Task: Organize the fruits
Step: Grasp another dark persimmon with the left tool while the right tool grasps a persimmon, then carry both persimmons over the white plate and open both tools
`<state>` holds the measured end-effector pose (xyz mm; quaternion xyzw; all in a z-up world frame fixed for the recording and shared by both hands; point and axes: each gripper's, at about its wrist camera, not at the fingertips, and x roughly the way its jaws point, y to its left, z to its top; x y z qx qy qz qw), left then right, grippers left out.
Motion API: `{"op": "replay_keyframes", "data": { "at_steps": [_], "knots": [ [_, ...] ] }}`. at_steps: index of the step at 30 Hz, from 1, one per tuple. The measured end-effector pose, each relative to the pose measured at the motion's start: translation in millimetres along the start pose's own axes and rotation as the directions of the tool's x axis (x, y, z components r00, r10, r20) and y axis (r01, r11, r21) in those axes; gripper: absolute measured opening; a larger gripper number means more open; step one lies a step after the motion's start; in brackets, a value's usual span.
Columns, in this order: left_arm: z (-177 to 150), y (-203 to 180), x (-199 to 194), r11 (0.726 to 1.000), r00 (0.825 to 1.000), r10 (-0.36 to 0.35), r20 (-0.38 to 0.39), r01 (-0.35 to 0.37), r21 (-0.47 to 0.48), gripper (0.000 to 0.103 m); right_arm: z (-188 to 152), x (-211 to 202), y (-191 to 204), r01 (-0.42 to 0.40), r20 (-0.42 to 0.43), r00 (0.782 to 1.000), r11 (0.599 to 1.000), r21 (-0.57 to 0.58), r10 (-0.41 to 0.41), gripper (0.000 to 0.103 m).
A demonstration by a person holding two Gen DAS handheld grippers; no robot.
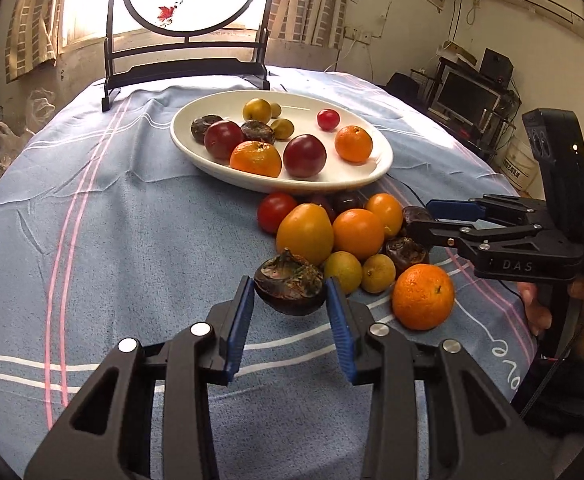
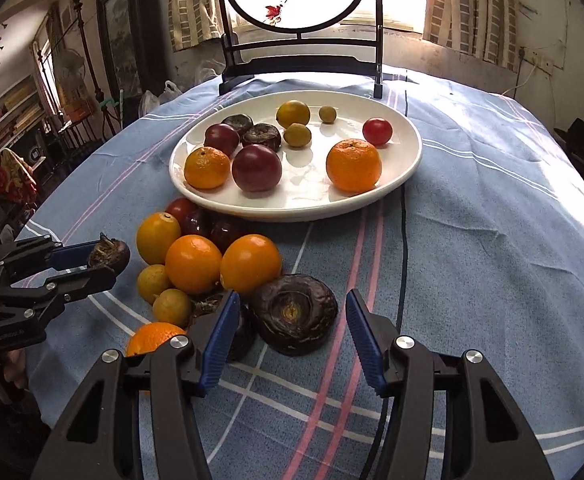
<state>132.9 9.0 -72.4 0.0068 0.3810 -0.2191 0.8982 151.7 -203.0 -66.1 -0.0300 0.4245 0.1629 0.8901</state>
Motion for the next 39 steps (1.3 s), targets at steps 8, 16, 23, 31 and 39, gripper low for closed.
{"op": "replay_keyframes", "data": {
  "at_steps": [8,16,23,31,39],
  "knots": [
    [0,4,-1,1.000,1.000,-0.012,0.006,0.012,-0.013,0.036,-3,1,-17,0.007,-0.046,0.999,1.000,0.014,-0.006,0.055],
    [0,4,0,1.000,1.000,-0.010,0.001,0.010,-0.013,0.036,2,12,-6,0.028,-0.073,0.997,0.999,-0.026,-0.030,0.052],
    [0,5,-1,1.000,1.000,-0.010,0.008,0.010,-0.015,0.036,-4,-4,-17,0.024,-0.012,1.000,0.998,0.053,-0.023,0.046],
    [2,5,-8,1.000,1.000,0.011,0.026,-0.010,-0.021,0.036,-9,-43,-46,-0.056,0.085,0.995,0.988,0.143,0.044,0.046],
    [44,-5,-22,1.000,0.996,-0.002,0.089,0.001,0.012,0.036,31,-56,-62,-0.119,0.169,0.981,0.981,0.150,0.093,0.046]
  ]
}}
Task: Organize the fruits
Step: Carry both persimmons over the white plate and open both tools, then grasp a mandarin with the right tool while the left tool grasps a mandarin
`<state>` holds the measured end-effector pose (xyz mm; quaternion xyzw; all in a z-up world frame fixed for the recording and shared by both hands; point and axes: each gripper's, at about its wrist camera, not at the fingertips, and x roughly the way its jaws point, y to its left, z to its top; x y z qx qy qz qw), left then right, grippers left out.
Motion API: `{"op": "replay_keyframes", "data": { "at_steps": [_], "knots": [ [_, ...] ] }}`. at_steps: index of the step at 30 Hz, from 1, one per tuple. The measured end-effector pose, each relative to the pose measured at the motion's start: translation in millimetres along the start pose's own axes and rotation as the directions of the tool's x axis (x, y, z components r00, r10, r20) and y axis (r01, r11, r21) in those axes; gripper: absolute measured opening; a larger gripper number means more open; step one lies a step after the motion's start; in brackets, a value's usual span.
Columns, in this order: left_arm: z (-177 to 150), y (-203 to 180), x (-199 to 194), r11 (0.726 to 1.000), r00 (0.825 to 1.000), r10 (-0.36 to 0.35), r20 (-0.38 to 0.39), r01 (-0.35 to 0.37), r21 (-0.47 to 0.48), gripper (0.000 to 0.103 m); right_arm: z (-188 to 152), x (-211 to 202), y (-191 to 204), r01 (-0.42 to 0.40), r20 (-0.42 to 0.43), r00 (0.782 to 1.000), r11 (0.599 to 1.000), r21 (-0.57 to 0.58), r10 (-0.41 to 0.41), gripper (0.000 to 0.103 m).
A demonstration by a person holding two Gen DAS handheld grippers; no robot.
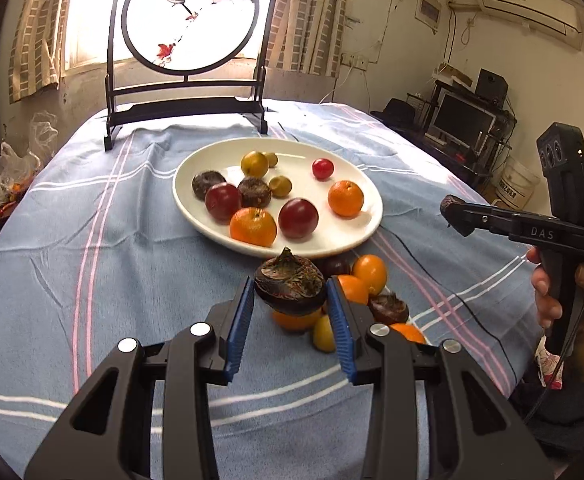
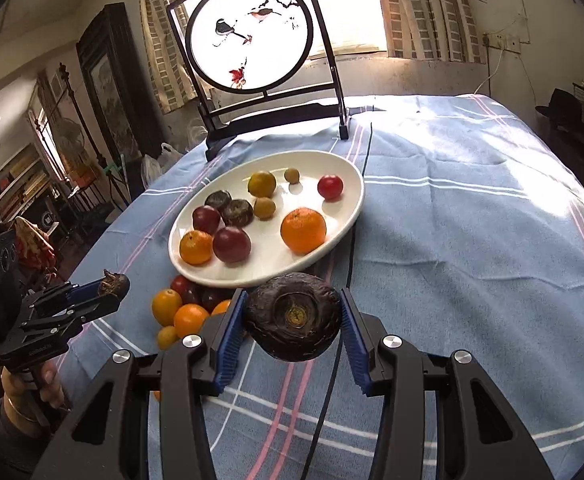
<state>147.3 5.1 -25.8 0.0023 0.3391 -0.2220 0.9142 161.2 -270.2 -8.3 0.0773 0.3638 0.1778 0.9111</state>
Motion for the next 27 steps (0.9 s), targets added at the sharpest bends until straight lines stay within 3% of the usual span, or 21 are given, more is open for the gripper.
{"op": "replay_keyframes", "data": {
  "at_steps": [6,11,14,15,17,21,27],
  "knots": [
    [59,-3,38,1.000,1.000,-0.010,0.006,0.010,0.026,0.037,58,35,5,-0.057,0.024,0.998,0.998,0.016,0.057,0.046],
    [95,9,99,1.000,0.998,0.009,-0.064,-0.008,0.013,0.037,89,92,2,-0.069,-0.026,0.997,0.996,0.047,0.070,0.046],
    [102,21,124,0.999,0.994,0.020,-0.110,-0.024,-0.034,0.049,92,115,1,-0.052,-0.048,0.997,0.998,0.040,0.054,0.047],
    [102,25,125,0.999,0.993,0.020,-0.113,-0.025,-0.049,0.049,91,116,0,-0.060,-0.042,0.997,0.997,0.045,0.062,0.055],
    [101,29,118,0.997,0.995,0.012,-0.099,-0.019,-0.069,0.051,87,109,2,-0.071,-0.018,0.997,0.996,0.045,0.072,0.059],
    [84,23,84,0.999,0.998,0.032,-0.057,-0.034,-0.036,0.066,69,80,3,-0.075,0.008,0.997,0.997,0.024,0.075,0.059],
    [28,-3,31,0.997,0.997,0.007,-0.078,-0.001,0.077,0.067,6,40,5,-0.066,-0.032,0.997,0.998,0.011,0.066,0.059]
  ]
}}
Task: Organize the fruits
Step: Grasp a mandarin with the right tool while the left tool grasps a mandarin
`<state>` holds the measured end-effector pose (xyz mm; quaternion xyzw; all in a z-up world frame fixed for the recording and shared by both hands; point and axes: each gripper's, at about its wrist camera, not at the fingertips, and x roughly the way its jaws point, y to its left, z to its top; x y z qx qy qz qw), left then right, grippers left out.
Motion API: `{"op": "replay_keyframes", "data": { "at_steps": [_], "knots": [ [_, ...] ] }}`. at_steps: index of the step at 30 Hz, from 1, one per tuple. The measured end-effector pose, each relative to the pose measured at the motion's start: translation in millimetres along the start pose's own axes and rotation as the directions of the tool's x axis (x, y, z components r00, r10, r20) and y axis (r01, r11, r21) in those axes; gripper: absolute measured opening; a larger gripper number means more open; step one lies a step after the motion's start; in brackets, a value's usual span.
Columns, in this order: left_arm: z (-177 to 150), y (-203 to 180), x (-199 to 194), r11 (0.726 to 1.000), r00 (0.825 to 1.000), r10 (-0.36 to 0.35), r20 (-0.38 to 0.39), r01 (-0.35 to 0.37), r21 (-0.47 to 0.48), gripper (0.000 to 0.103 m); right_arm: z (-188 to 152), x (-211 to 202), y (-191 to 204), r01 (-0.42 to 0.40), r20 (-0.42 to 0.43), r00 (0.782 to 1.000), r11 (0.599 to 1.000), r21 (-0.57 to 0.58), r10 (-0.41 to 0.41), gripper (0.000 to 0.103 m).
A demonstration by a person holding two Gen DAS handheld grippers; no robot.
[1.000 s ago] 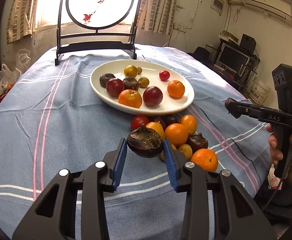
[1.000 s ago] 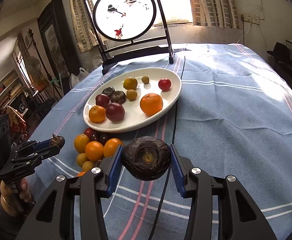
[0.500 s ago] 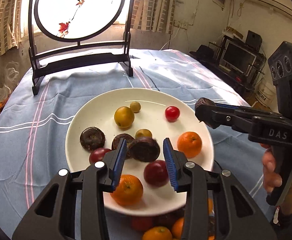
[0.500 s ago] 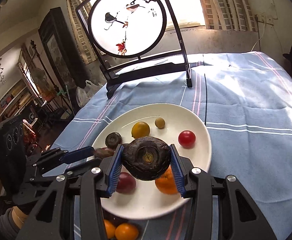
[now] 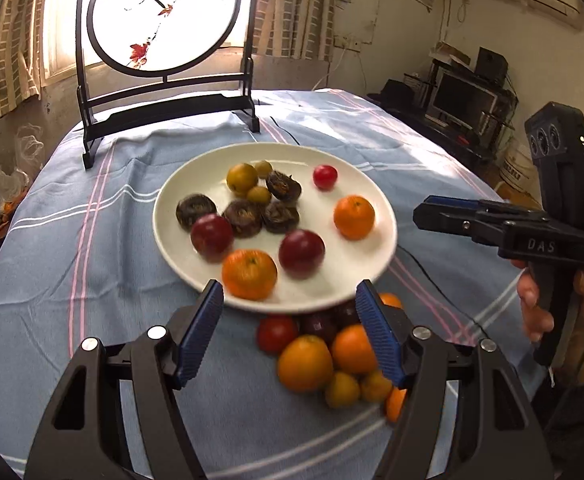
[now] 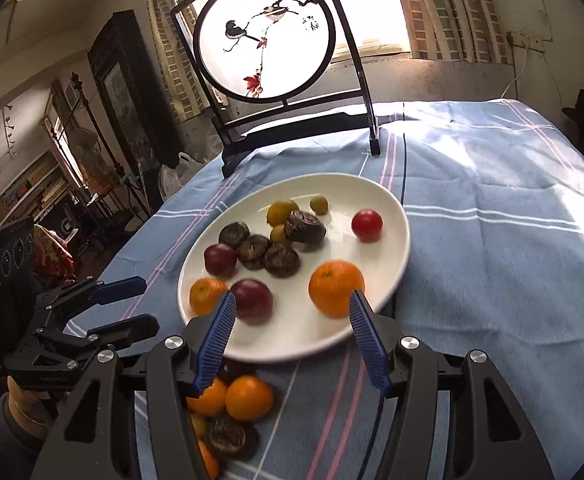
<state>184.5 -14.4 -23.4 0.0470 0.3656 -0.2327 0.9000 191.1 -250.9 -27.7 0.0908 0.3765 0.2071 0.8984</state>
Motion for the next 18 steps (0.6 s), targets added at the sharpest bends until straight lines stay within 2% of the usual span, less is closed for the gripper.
{"op": "replay_keyframes", "data": {
  "at_steps": [3,8,13,14,16,18],
  "knots": [
    [-29,-10,-16,0.999,1.000,0.025,-0.015,-0.025,0.029,0.067,-40,-8,17,-0.047,-0.080,0.996,0.998,-0.039,0.044,0.059],
    [-60,-8,-28,0.999,0.999,0.033,-0.040,-0.034,-0.005,0.067,-84,-11,65,-0.094,-0.160,0.985,0.982,-0.162,0.068,0.059],
    [-76,-4,-27,0.998,0.998,0.037,-0.059,-0.040,-0.044,0.067,-89,4,88,-0.084,-0.187,0.981,0.977,-0.198,0.046,0.059],
    [-78,-4,-26,0.998,0.997,0.036,-0.065,-0.039,-0.051,0.067,-90,8,91,-0.062,-0.190,0.982,0.977,-0.204,0.022,0.058],
    [-81,-6,-25,0.998,0.997,0.032,-0.075,-0.036,-0.052,0.067,-91,15,93,-0.036,-0.193,0.981,0.978,-0.206,-0.004,0.054],
    [-83,-12,-24,0.999,0.996,0.035,-0.076,-0.038,-0.036,0.067,-93,17,92,-0.017,-0.186,0.982,0.980,-0.198,-0.021,0.043]
  ]
}}
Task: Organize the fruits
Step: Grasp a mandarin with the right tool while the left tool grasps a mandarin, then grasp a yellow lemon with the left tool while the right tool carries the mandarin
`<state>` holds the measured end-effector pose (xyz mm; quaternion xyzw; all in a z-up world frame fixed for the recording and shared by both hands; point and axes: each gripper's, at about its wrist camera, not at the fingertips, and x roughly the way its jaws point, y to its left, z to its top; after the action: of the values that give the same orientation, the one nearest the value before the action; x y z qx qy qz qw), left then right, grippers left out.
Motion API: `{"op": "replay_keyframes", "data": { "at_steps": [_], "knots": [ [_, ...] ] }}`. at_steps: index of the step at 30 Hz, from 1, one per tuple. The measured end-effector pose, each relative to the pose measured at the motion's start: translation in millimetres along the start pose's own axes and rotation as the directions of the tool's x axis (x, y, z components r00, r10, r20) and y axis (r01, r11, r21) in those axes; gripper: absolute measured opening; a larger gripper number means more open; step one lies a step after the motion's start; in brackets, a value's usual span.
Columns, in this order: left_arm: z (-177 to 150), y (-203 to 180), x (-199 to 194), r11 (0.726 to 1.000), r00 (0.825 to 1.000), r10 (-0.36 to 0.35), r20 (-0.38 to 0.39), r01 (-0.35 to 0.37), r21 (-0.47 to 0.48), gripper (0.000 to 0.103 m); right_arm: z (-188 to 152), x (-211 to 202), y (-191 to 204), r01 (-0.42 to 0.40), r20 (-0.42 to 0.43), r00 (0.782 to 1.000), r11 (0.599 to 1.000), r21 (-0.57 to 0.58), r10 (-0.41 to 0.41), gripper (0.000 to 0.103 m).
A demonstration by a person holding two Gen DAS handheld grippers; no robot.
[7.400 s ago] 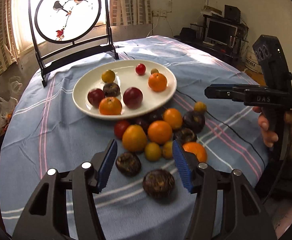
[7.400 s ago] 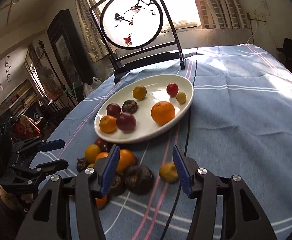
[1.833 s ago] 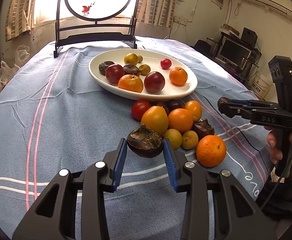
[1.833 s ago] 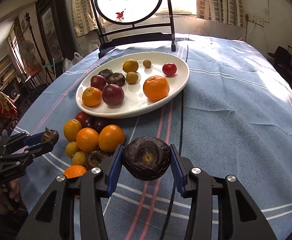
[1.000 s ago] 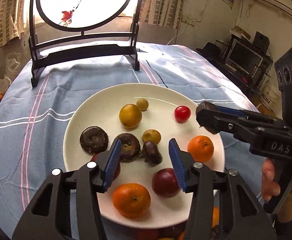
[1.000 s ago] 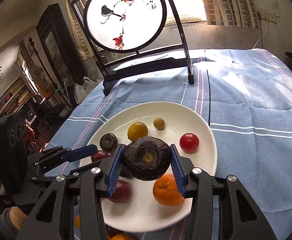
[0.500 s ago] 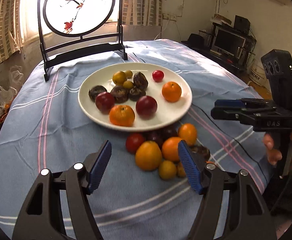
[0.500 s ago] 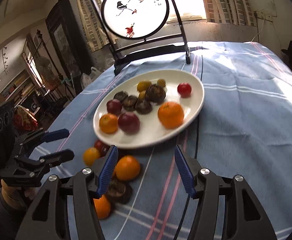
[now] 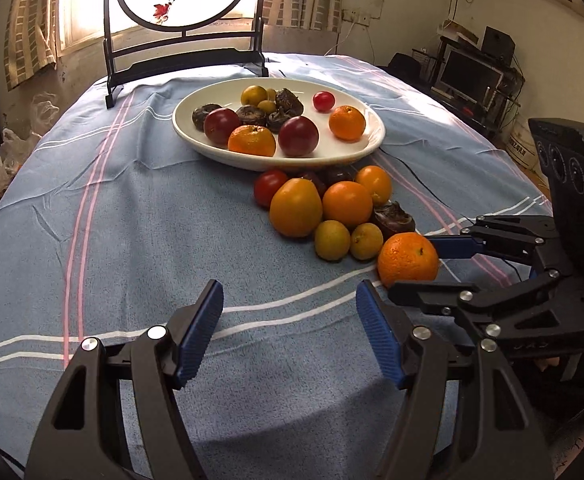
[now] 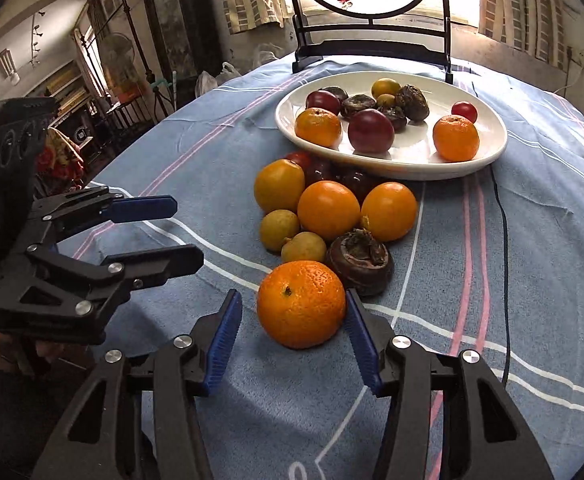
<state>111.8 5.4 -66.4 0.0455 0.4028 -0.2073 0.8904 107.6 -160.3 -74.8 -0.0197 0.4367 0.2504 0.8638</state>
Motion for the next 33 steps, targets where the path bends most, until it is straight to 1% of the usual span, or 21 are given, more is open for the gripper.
{"op": "replay_keyframes", "data": {
  "at_steps": [1,2,5,7,8,10,11,13,14,15,16,19,23,28,29,31,33],
  "knots": [
    [0,-3,1,1.000,1.000,0.002,0.001,-0.002,0.010,0.067,0,-2,-4,-0.006,0.008,1.000,1.000,0.012,0.006,0.042],
    [1,-7,1,1.000,1.000,0.002,0.001,-0.002,0.018,0.067,-2,-7,-6,0.003,0.024,1.000,1.000,0.019,-0.004,0.042],
    [5,-17,7,0.999,1.000,0.004,-0.007,-0.004,0.034,0.067,-7,-30,-22,0.043,0.107,0.993,0.998,0.042,-0.047,0.042],
    [8,-24,16,0.998,0.999,0.033,-0.024,-0.032,0.045,0.066,-11,-44,-40,0.076,0.146,0.986,0.995,0.069,-0.086,0.042],
    [10,-27,21,0.998,0.998,0.051,-0.033,-0.050,0.049,0.064,-12,-46,-51,0.089,0.154,0.983,0.992,0.093,-0.102,0.042],
    [14,-28,32,0.997,0.996,0.074,-0.057,-0.071,0.041,0.044,-15,-50,-73,0.088,0.159,0.981,0.985,0.147,-0.112,0.042],
    [15,-28,36,0.998,0.996,0.063,-0.071,-0.061,0.030,0.042,-16,-52,-82,0.079,0.165,0.981,0.983,0.169,-0.107,0.042],
    [16,-30,42,0.998,0.995,0.062,-0.082,-0.060,0.026,0.033,-19,-54,-92,0.051,0.177,0.981,0.980,0.194,-0.086,0.042],
    [17,-32,43,0.998,0.995,0.063,-0.074,-0.061,0.029,0.032,-19,-53,-95,0.037,0.179,0.981,0.979,0.200,-0.073,0.042],
    [18,-35,43,0.998,0.996,0.054,-0.071,-0.052,0.031,0.026,-20,-53,-94,0.029,0.181,0.981,0.980,0.196,-0.065,0.042],
    [18,-36,44,0.998,0.996,0.053,-0.073,-0.051,0.035,0.024,-20,-52,-93,0.026,0.182,0.981,0.982,0.186,-0.060,0.042],
    [22,-39,48,0.997,0.995,0.065,-0.072,-0.063,0.036,0.022,-20,-52,-87,0.018,0.191,0.980,0.987,0.157,-0.049,0.042],
    [26,-37,50,0.998,0.995,0.065,-0.080,-0.063,0.022,0.023,-22,-52,-89,-0.009,0.190,0.982,0.986,0.167,-0.023,0.042],
    [35,-36,52,0.998,0.995,0.067,-0.070,-0.067,0.002,0.035,-24,-52,-86,-0.011,0.188,0.982,0.987,0.159,-0.019,0.043],
    [36,-37,54,0.997,0.994,0.072,-0.081,-0.071,0.010,0.035,-24,-52,-86,-0.012,0.187,0.982,0.987,0.161,-0.019,0.043],
    [35,-39,56,0.998,0.994,0.068,-0.088,-0.066,0.024,0.030,-24,-52,-87,-0.016,0.189,0.982,0.986,0.168,-0.016,0.043],
    [33,-40,53,0.997,0.994,0.076,-0.076,-0.074,0.025,0.024,-24,-52,-89,-0.020,0.188,0.982,0.985,0.172,-0.013,0.043]
  ]
}}
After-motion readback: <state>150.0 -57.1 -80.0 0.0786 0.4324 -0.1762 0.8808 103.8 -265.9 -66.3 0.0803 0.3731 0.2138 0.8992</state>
